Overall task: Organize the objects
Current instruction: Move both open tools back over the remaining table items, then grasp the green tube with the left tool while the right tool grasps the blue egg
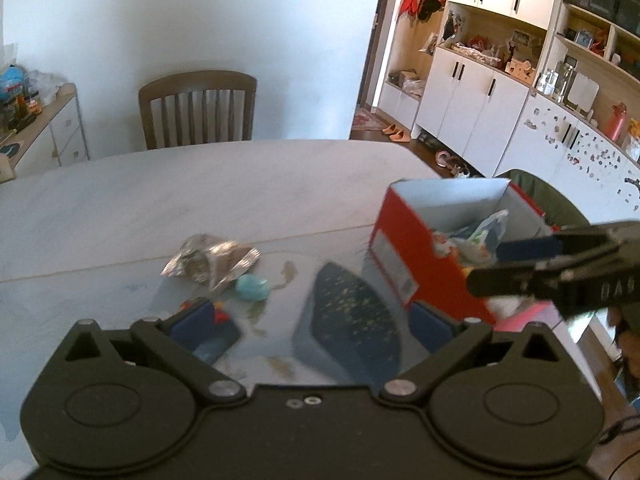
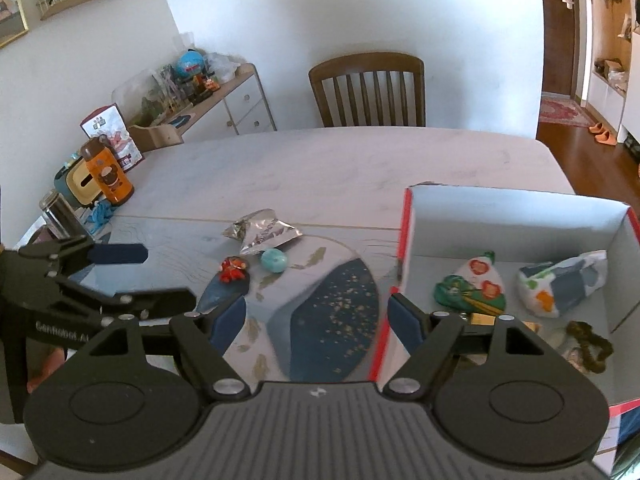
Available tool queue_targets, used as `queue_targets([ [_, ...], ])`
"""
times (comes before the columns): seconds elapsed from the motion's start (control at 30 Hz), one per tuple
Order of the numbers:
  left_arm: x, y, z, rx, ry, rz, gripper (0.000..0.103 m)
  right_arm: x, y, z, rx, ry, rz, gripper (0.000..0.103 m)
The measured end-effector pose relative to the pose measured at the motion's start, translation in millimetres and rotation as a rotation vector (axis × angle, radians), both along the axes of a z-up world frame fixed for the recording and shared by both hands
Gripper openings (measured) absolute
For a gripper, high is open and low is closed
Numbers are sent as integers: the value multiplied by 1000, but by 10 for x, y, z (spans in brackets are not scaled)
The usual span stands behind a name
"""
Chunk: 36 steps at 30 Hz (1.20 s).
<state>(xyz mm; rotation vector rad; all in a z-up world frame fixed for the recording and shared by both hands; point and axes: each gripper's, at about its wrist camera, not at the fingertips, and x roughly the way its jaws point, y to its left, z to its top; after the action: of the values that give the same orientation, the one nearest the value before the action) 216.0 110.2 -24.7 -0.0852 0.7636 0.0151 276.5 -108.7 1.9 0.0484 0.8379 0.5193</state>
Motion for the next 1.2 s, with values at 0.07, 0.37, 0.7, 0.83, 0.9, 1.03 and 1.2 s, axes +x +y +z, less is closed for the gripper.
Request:
queue_targets([
  [0.07, -57, 112, -87, 6, 8, -4, 103, 32, 104, -29, -8, 5, -6, 78],
  [0.37, -364, 404, -540, 80, 50, -73, 103, 191, 576, -215, -62, 33, 38, 78],
  [0.7, -496, 497, -983, 109, 95, -105, 102, 440, 1018, -581, -137, 90, 94, 78],
  [0.83, -485, 501, -1094, 111, 106, -115, 102, 610, 1162, -739, -174, 94, 93, 78],
  [0.9, -480, 521, -1120, 97, 107, -108, 102, 695, 1229, -819, -191, 96, 98, 78],
  [1.03, -472, 528, -1167, 72, 112, -96, 102, 841, 1360, -976, -222, 95, 134, 78],
  [1.2, -489, 491, -1197, 81, 101, -85, 100, 1028, 1485, -1143, -245, 112, 142, 64],
])
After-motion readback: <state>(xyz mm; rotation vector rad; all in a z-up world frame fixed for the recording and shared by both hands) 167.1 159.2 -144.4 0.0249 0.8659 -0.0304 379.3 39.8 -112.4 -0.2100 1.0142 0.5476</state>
